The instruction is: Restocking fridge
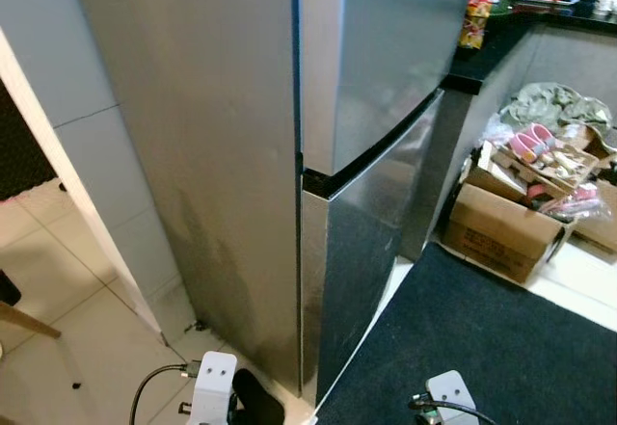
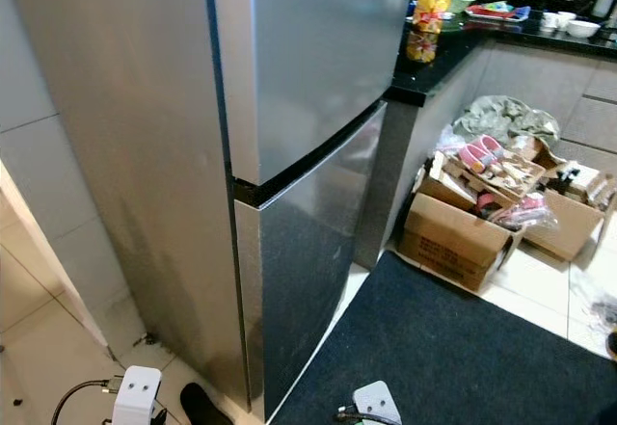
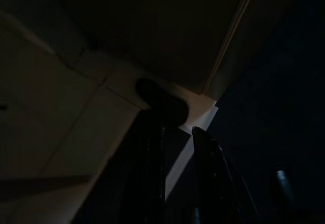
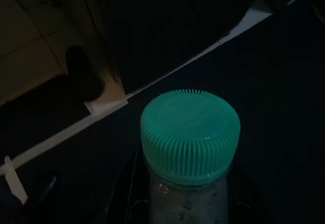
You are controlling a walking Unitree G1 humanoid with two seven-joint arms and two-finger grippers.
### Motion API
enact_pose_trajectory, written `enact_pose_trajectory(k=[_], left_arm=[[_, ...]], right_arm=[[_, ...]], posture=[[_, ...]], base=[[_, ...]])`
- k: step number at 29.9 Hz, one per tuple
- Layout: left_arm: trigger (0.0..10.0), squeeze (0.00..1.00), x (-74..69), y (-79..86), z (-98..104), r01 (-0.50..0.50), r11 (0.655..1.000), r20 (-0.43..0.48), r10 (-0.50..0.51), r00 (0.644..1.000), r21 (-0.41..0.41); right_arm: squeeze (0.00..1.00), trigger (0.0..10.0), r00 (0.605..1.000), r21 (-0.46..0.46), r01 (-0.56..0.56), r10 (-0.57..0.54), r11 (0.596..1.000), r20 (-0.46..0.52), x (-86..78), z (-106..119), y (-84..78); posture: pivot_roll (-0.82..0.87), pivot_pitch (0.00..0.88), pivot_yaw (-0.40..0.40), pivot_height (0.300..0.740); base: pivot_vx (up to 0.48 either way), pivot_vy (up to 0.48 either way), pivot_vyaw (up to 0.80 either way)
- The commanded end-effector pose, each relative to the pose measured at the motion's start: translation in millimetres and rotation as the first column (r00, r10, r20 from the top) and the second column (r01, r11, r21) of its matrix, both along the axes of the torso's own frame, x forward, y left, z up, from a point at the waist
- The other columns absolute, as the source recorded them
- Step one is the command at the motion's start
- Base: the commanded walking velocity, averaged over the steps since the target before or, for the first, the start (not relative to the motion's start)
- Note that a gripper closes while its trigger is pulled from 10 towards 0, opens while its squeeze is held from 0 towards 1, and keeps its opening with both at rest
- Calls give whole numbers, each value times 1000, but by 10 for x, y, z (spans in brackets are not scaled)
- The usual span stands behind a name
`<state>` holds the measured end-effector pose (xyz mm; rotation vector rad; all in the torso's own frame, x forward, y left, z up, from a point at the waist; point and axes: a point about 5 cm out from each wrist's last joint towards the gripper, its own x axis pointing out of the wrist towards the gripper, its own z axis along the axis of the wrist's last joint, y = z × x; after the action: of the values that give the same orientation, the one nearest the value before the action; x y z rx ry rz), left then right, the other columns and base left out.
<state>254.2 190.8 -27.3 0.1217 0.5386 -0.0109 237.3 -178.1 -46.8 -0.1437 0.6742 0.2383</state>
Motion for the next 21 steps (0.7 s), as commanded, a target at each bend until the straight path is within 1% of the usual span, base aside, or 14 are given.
enact_pose_trajectory(k=[1,10,21], left_arm=[[10000,0,-51,-70,-65,13,1000,-40,-14,999,-17],[10000,0,-36,-59,-55,5,1000,-36,-5,999,-6],[10000,0,-7,8,-22,-25,1000,-21,24,999,-12]], right_arm=[[0,10000,1000,-7,14,-14,1000,-4,-22,-9,-48],[0,10000,1000,-6,17,-17,1000,-2,-32,-13,-55],[0,10000,1000,-5,18,-18,1000,5,-2,8,-61]], posture=[[7,123,-24,740],[-2,119,-19,740],[-2,119,-17,740]], base=[[0,0,0],[0,0,0],[0,0,0]])
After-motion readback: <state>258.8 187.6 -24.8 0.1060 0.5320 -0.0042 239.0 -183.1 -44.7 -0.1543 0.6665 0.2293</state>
